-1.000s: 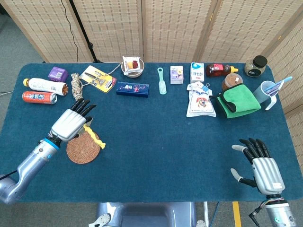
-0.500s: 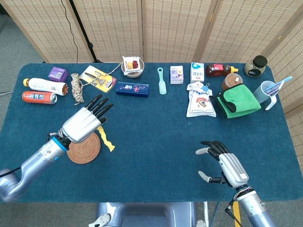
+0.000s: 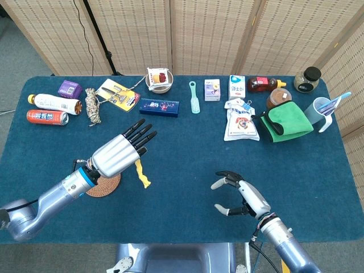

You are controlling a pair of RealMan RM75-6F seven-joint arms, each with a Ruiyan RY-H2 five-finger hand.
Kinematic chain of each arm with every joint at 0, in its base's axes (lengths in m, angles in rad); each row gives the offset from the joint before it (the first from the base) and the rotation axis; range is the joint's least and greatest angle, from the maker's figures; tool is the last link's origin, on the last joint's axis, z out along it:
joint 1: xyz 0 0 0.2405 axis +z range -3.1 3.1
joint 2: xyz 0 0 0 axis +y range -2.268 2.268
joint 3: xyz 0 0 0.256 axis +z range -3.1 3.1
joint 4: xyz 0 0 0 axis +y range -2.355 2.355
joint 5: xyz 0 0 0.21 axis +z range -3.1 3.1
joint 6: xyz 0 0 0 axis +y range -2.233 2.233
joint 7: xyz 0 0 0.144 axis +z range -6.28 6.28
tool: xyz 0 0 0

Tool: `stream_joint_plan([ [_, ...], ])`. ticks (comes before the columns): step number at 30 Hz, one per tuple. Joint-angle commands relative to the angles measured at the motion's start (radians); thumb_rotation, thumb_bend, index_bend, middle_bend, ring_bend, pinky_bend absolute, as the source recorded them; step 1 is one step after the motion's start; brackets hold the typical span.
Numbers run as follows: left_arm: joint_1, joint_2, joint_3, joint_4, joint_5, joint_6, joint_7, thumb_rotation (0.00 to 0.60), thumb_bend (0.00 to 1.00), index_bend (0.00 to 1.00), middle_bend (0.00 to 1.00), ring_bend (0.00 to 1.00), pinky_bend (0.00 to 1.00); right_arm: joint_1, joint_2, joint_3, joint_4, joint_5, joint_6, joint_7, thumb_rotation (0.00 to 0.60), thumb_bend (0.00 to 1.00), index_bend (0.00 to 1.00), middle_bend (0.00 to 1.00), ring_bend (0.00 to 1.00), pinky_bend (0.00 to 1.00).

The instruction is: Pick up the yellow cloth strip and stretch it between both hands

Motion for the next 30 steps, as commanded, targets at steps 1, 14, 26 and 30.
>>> stream_joint_plan([
  [1,-0.008,-0.009,-0.004,0.000,0.009,0.004,0.011,0.600,0.59,0.70,0.14,0.02,0.00,0.030,-0.021,0.020,0.010,0.033,-0.043,0.051,0.600,0.31,0.36,0.13,0.04,0.00],
  [14,-0.043,-0.067,-0.027,-0.021,-0.006,-0.002,0.053,0.600,0.59,0.70,0.14,0.02,0.00,0.117,-0.128,0.060,0.081,0.107,-0.156,0.173,0.600,0.31,0.37,0.12,0.02,0.00],
  [26,-0.068,-0.102,-0.037,-0.038,-0.029,-0.018,0.094,0.600,0.59,0.70,0.14,0.02,0.00,0.181,-0.224,0.095,0.137,0.199,-0.188,0.176,0.600,0.31,0.38,0.12,0.02,0.00],
  [30,-0.076,-0.113,-0.037,-0.038,-0.037,-0.024,0.109,0.600,0.59,0.70,0.14,0.02,0.00,0.196,-0.244,0.103,0.148,0.223,-0.198,0.180,0.600,0.31,0.38,0.12,0.02,0.00],
])
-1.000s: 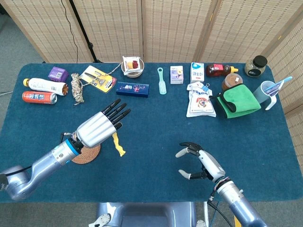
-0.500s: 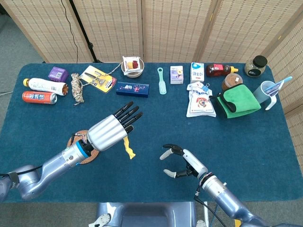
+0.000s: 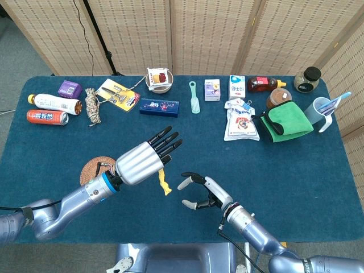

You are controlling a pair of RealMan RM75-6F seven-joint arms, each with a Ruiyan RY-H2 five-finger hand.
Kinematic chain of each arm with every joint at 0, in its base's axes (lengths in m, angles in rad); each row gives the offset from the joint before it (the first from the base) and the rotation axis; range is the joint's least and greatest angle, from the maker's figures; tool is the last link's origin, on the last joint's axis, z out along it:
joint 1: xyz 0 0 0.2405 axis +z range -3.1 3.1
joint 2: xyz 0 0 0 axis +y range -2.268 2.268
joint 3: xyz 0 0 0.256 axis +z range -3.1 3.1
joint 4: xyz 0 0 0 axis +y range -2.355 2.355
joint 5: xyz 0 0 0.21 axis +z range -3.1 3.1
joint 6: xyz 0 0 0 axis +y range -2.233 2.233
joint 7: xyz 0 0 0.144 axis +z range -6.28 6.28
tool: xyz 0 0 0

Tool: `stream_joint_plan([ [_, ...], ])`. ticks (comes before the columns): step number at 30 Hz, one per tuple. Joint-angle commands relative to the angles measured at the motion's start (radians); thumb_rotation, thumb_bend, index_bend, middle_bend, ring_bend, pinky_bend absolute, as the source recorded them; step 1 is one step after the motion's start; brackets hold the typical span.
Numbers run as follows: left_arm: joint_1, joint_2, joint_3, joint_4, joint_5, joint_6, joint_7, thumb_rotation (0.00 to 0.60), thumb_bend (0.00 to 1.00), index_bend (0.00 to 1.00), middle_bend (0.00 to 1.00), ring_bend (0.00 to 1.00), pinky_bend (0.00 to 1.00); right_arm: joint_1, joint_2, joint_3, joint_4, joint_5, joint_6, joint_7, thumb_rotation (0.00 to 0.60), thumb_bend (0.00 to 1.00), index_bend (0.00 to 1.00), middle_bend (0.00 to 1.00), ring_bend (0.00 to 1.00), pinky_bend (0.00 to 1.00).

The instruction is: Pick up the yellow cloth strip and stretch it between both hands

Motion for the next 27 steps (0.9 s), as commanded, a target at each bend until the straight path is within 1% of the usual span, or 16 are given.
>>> stream_joint_plan([
  [1,-0.004,-0.007,0.000,0.000,-0.006,-0.004,0.009,0.600,0.59,0.70,0.14,0.02,0.00,0.008,-0.011,0.007,0.007,0.013,-0.007,0.006,0.600,0.31,0.38,0.12,0.02,0.00],
  [6,-0.012,-0.021,0.002,0.005,-0.016,-0.011,0.024,0.600,0.59,0.70,0.14,0.02,0.00,0.016,-0.028,0.014,0.018,0.030,-0.013,0.014,0.600,0.31,0.40,0.13,0.02,0.00],
  [15,-0.020,-0.049,0.006,0.017,-0.034,-0.013,0.047,0.600,0.59,0.70,0.14,0.02,0.00,0.027,-0.044,0.027,0.026,0.025,-0.035,0.039,0.600,0.31,0.42,0.14,0.02,0.00],
  [27,-0.029,-0.071,0.005,0.016,-0.056,-0.012,0.071,0.600,0.59,0.70,0.14,0.02,0.00,0.049,-0.082,0.037,0.052,0.055,-0.041,0.034,0.600,0.31,0.44,0.16,0.02,0.00],
])
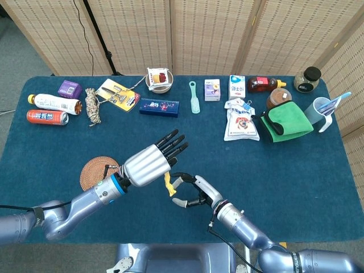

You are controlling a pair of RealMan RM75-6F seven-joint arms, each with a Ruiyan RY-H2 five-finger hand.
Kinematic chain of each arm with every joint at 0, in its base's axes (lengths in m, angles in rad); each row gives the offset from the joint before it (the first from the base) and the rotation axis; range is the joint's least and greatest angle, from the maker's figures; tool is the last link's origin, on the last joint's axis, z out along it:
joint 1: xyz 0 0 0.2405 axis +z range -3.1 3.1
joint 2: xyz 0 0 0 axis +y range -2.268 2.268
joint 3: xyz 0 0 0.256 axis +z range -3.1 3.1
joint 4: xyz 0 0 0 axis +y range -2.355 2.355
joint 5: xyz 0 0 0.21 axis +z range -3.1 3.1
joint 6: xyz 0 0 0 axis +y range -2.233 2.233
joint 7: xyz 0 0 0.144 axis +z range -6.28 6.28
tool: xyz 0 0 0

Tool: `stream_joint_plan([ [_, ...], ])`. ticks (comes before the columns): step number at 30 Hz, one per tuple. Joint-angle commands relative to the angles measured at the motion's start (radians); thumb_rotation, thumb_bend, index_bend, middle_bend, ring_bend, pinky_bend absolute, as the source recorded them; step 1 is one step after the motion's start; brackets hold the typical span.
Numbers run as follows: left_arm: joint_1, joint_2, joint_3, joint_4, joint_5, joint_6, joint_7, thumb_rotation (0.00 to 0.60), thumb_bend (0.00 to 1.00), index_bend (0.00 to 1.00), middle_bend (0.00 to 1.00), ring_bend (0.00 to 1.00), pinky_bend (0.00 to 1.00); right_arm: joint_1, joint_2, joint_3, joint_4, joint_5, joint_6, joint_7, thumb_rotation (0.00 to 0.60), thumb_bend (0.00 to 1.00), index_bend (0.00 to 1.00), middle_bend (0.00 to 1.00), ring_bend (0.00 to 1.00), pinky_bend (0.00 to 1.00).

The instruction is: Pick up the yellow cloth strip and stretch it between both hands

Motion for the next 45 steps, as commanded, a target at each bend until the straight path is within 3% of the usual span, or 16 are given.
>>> stream_joint_plan([
  [1,-0.003,-0.004,0.000,-0.001,-0.006,-0.003,0.005,0.600,0.59,0.70,0.14,0.02,0.00,0.005,-0.009,0.001,0.007,0.010,0.000,-0.004,0.600,0.31,0.45,0.16,0.02,0.00],
  [11,-0.008,-0.008,0.006,-0.005,-0.014,-0.004,0.011,0.600,0.59,0.70,0.14,0.02,0.00,0.014,-0.023,0.002,0.013,0.032,0.005,-0.021,0.600,0.41,0.48,0.19,0.02,0.00],
  [26,-0.007,-0.003,0.021,-0.001,-0.018,-0.005,0.009,0.600,0.59,0.70,0.14,0.02,0.00,0.017,-0.024,0.001,0.018,0.037,-0.009,-0.024,0.600,0.44,0.51,0.21,0.03,0.00],
  [45,-0.006,-0.004,0.030,-0.007,-0.022,0.000,0.011,0.600,0.59,0.70,0.14,0.02,0.00,0.020,-0.030,-0.004,0.021,0.055,-0.006,-0.044,0.600,0.62,0.60,0.29,0.10,0.00],
])
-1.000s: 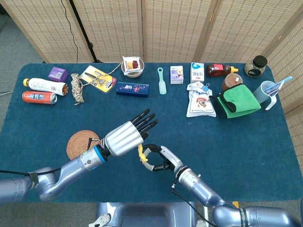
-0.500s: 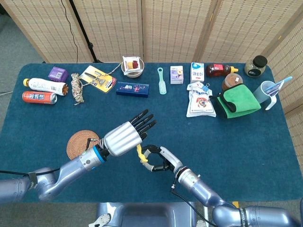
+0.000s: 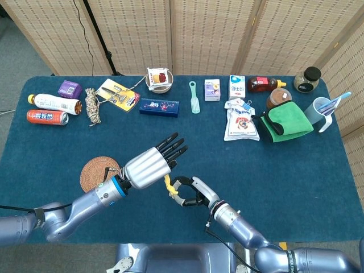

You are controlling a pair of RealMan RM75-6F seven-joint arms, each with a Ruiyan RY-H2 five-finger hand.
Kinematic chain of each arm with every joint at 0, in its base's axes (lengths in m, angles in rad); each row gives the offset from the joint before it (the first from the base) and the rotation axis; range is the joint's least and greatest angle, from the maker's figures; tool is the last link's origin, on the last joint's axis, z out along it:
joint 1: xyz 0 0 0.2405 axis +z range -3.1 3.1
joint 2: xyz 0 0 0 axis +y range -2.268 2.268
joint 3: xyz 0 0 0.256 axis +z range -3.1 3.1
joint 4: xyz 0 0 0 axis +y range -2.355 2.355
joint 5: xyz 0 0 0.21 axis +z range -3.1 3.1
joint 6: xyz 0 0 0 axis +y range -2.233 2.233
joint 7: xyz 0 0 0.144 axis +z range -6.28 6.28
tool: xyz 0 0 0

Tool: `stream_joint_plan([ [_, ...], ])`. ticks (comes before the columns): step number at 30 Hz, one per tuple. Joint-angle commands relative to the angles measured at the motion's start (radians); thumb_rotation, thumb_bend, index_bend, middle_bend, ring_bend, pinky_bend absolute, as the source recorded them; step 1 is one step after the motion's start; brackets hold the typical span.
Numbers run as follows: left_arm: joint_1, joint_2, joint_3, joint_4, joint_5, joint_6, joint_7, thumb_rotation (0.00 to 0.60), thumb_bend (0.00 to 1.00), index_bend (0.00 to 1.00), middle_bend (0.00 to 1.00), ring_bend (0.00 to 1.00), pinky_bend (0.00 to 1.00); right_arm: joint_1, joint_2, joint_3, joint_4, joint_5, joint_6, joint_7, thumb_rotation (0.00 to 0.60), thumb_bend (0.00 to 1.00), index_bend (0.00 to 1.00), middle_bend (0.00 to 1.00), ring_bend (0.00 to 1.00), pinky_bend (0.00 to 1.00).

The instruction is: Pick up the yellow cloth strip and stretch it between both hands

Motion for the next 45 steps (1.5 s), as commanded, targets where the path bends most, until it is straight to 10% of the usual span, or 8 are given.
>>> stream_joint_plan([
  [1,0.000,0.000,0.001,0.000,0.000,0.000,0.001,0.600,0.59,0.71,0.14,0.02,0.00,0.000,0.000,-0.001,0.000,0.001,-0.001,-0.002,0.600,0.62,0.61,0.30,0.11,0.00],
  [45,0.017,0.049,-0.013,0.033,-0.038,0.026,-0.033,0.600,0.59,0.73,0.14,0.03,0.00,-0.004,0.031,-0.009,0.000,-0.012,-0.025,-0.009,0.600,0.68,0.69,0.37,0.17,0.02],
])
